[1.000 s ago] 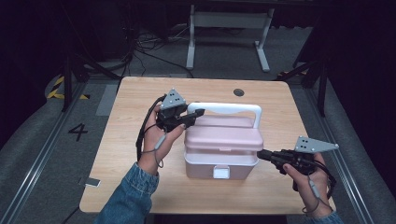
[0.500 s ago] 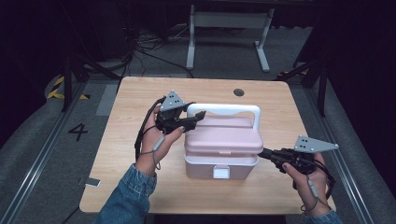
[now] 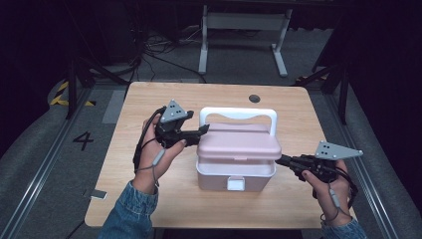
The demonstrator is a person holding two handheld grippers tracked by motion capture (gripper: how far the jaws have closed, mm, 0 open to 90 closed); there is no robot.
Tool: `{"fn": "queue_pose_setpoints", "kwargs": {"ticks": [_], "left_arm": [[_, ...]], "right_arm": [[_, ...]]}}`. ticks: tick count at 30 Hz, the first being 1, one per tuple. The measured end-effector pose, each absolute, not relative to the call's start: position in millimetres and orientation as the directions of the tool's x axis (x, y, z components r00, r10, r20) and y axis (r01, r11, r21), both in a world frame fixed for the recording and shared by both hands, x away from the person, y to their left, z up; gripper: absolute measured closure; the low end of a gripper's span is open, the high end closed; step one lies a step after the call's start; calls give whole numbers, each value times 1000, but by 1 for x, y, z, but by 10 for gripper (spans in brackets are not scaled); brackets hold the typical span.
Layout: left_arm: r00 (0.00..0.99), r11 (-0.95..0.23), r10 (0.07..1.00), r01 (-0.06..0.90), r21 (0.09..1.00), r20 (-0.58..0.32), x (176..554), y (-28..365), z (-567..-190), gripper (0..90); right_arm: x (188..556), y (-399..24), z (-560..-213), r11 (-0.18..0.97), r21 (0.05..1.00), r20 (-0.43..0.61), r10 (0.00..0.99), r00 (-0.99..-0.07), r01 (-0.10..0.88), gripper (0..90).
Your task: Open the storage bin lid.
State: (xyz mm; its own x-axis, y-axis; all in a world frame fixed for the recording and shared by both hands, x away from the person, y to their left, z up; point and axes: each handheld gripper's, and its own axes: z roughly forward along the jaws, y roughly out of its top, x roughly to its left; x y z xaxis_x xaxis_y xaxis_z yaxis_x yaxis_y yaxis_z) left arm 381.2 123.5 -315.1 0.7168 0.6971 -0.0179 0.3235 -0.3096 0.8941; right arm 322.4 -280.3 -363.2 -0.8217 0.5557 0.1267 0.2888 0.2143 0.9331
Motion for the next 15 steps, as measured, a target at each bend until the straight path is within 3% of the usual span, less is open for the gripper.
{"fn": "queue_pose_setpoints", "kwargs": {"ticks": [15], "left_arm": [[679, -333, 734, 370, 868, -8, 369, 144, -321, 303]], "right_arm": [[335, -277, -350, 194, 955, 80, 562, -823, 225, 900]]}}
